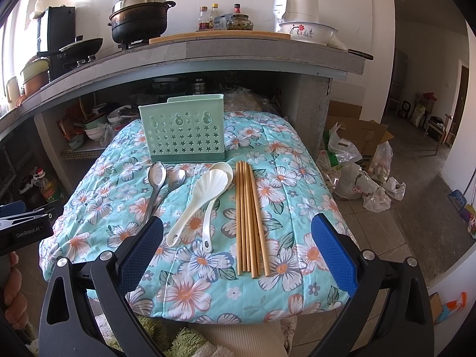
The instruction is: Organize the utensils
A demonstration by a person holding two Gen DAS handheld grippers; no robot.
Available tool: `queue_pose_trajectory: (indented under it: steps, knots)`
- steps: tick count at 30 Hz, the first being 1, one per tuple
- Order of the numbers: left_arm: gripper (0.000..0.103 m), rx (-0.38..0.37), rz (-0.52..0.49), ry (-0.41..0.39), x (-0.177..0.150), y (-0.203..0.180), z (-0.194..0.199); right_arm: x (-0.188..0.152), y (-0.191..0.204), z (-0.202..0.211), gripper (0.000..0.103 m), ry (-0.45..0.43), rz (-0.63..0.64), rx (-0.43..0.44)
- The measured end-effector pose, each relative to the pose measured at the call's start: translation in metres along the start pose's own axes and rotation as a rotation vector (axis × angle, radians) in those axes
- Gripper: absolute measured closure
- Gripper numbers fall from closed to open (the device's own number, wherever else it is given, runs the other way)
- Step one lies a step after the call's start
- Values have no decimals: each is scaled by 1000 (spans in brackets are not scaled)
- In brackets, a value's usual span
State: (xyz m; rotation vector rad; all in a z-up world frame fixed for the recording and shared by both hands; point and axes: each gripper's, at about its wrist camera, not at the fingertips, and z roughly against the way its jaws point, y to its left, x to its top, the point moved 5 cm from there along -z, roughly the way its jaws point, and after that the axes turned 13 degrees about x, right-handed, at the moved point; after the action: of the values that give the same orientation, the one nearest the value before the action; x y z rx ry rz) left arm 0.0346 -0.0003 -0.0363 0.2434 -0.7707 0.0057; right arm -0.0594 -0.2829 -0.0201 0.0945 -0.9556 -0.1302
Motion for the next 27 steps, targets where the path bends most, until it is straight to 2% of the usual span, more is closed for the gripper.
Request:
queue_pose_trajectory:
  steps: [8,19,23,27]
  knots:
    - [8,-10,-21,-9,-4,-13,-5,1,1,-3,6,-16,29,-9]
    - [8,-25,-30,32,-2,-18,-24,7,1,-24,6,-22,78,-16]
    - [8,-51,-34,54,2,-21,-31,12,-2,-30,6,-27,69,-12]
    - [8,-108,-30,67,7,-26,-37,14,-3,-34,6,-16,59,0]
